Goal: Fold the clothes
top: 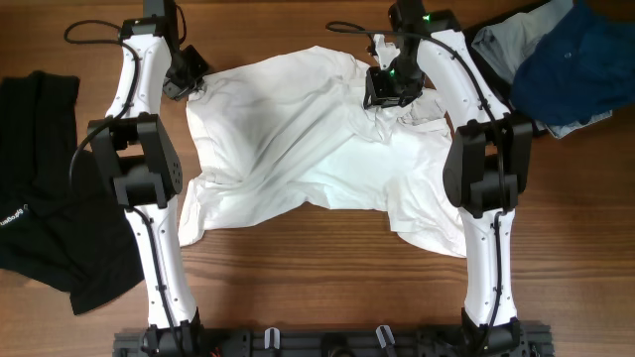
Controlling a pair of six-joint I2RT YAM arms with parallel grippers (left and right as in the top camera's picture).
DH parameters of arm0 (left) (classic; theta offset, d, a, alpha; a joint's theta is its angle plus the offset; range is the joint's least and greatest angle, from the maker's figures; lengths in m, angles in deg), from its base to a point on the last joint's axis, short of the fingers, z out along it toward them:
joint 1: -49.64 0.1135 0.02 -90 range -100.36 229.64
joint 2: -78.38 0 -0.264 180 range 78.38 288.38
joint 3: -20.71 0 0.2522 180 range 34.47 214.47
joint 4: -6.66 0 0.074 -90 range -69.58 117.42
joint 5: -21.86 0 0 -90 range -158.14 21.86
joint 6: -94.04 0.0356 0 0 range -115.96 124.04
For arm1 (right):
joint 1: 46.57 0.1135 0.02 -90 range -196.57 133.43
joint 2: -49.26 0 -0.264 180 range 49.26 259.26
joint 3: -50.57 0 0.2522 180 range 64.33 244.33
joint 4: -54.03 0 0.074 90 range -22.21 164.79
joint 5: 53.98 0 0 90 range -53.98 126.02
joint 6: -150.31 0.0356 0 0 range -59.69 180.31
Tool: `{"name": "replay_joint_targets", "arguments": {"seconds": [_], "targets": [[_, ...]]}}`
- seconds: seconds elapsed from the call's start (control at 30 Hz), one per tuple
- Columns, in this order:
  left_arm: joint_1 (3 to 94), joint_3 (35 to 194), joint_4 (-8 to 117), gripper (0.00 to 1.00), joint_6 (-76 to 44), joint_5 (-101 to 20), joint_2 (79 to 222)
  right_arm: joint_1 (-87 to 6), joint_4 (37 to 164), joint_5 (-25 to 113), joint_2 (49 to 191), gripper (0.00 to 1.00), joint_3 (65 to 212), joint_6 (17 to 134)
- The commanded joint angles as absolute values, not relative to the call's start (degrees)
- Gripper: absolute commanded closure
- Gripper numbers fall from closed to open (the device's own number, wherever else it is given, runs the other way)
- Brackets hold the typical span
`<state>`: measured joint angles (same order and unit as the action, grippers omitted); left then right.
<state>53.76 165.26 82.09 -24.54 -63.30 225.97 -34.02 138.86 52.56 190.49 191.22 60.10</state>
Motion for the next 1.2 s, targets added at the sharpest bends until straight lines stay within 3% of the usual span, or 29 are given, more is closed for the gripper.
{"name": "replay_joint_targets", "arguments": {"seconds": [0.0, 0.17, 0.23, 0.4, 1.17], "targets": [[53.0, 165.0, 82.4, 0.96, -24.9, -62.1, 229.6, -33.9, 139.1, 53.7, 190.8, 0.62, 194.5, 58.9], [53.0, 165.0, 82.4, 0.96, -24.9, -62.3, 229.6, -33.7, 139.4, 53.7, 190.8, 0.73, 195.8, 59.0], [53.0, 165.0, 82.4, 0.96, -24.8, -62.3, 229.6, -33.7, 139.4, 53.7, 190.8, 0.71, 196.0, 59.0], [53.0, 165.0, 82.4, 0.96, -24.7, -62.3, 229.6, -33.7, 139.3, 53.7, 190.8, 0.57, 196.1, 58.9], [53.0, 165.0, 82.4, 0.96, -24.7, -62.9, 229.7, -33.8, 141.2, 51.5, 195.2, 0.57, 204.2, 59.4]]}}
